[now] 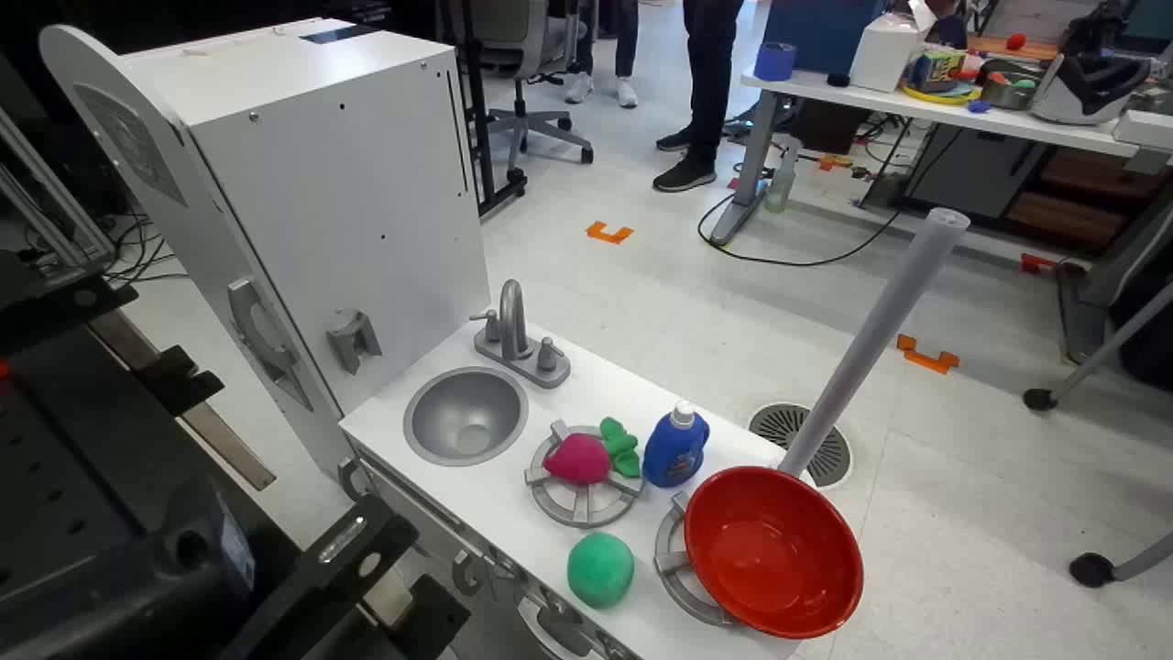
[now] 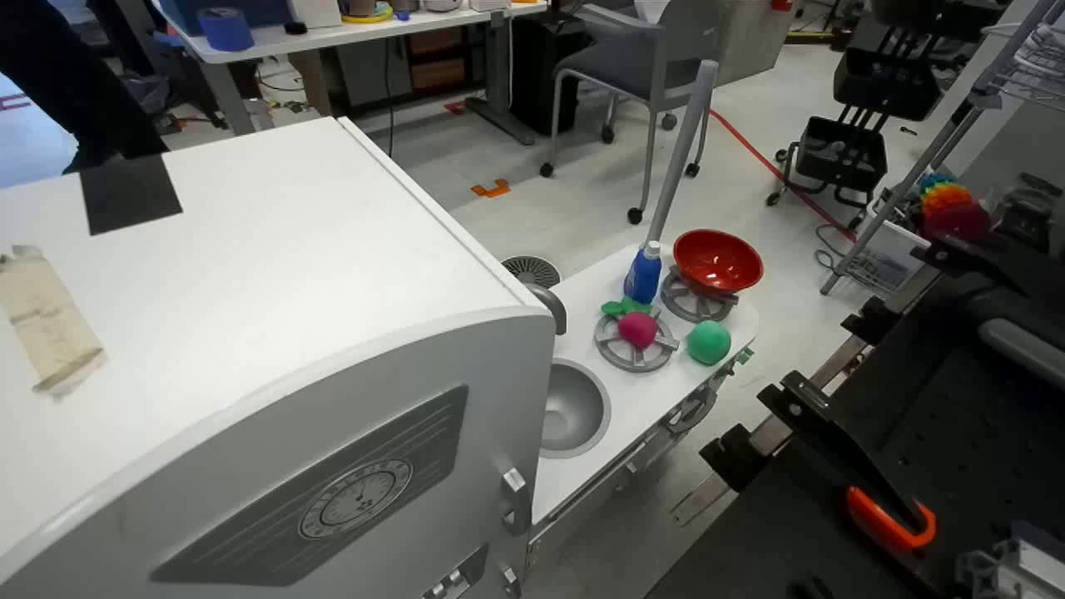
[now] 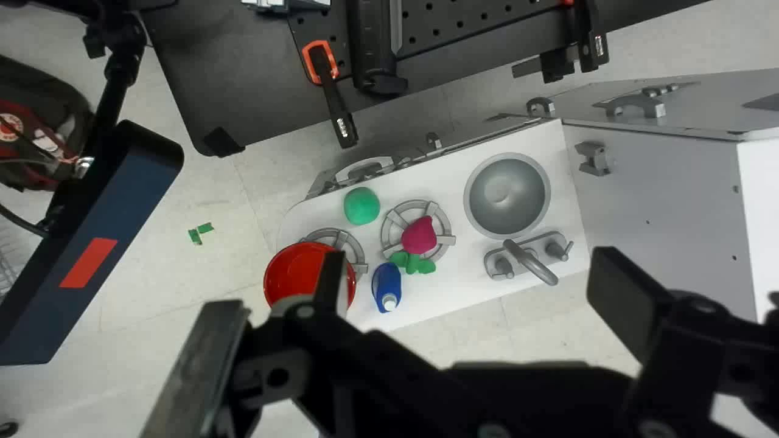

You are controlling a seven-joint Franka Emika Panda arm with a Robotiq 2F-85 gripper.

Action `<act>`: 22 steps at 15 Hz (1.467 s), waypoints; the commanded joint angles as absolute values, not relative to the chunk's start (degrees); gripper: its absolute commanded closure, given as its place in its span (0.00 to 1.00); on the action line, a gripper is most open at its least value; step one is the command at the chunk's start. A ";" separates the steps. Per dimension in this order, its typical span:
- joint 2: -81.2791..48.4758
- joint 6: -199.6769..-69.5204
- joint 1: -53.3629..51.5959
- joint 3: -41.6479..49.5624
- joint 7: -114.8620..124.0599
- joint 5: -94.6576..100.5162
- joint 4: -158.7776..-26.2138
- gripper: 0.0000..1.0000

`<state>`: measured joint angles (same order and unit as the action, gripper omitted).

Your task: Move the tap nozzle to the right

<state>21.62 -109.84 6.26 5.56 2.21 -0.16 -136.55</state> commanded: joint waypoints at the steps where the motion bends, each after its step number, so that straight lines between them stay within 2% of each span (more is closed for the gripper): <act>1: 21.60 -109.73 6.31 5.54 2.18 -0.18 -136.39 0.00; 18: 21.60 -109.73 6.30 5.54 2.18 -0.18 -136.25 0.00; 22: 15.86 -110.09 5.75 2.85 10.86 -1.10 -132.64 0.00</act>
